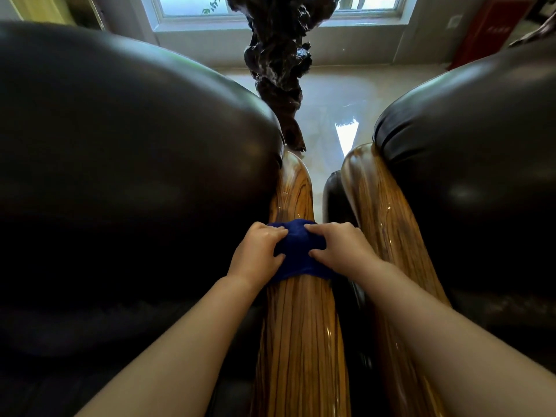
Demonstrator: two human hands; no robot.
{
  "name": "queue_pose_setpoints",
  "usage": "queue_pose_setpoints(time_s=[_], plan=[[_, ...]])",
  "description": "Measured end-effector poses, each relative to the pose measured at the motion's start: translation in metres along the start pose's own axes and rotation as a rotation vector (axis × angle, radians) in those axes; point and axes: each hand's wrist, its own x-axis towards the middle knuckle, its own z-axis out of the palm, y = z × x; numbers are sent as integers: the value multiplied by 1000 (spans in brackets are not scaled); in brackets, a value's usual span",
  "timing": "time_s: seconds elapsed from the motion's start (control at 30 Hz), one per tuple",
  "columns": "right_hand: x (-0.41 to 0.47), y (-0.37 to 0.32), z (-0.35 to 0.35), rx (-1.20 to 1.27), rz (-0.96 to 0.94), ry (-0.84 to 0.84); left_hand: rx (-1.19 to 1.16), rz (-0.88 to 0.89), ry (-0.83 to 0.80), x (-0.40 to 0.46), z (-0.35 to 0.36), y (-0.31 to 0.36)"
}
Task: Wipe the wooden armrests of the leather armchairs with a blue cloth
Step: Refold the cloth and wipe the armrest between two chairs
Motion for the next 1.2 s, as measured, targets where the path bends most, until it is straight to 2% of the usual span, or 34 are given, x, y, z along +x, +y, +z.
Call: queue_pose_setpoints(time_s=[0.07,0.17,0.23,0.3,0.37,0.43,0.53,0.7,0.83,0.93,1.07,1.2], plan=[[-11,-1,12,51,33,3,-28,-12,30,-12,4,1],[-20,-6,25,448,159,-56,-69,15,65,-23,9,4],[-13,-12,29,643,304,-5,-116,34,28,-26,11,3],[-1,-18,32,637,494,88,-133,48,-39,-31,14,-7],[6,-20,35,514,615,118,32,97,-83,-34,17,-20],[9,-21,41,467,584,126,137,109,-124,-33,18,-29],[10,-17,49,488,410,167,14,70,-170,-27,23,-26],[47,-7,41,495,175,192,-19,-38,-42,-22,48,-8],[84,2,28,259,5,108,-28,-93,19,-12,52,-1],[96,2,30,45,115,58,-44,-111,16,-21,51,4],[103,-14,32,199,288,64,-32,-141,-3,-40,51,16],[119,-27,29,129,223,86,-47,-141,-15,-40,47,19]])
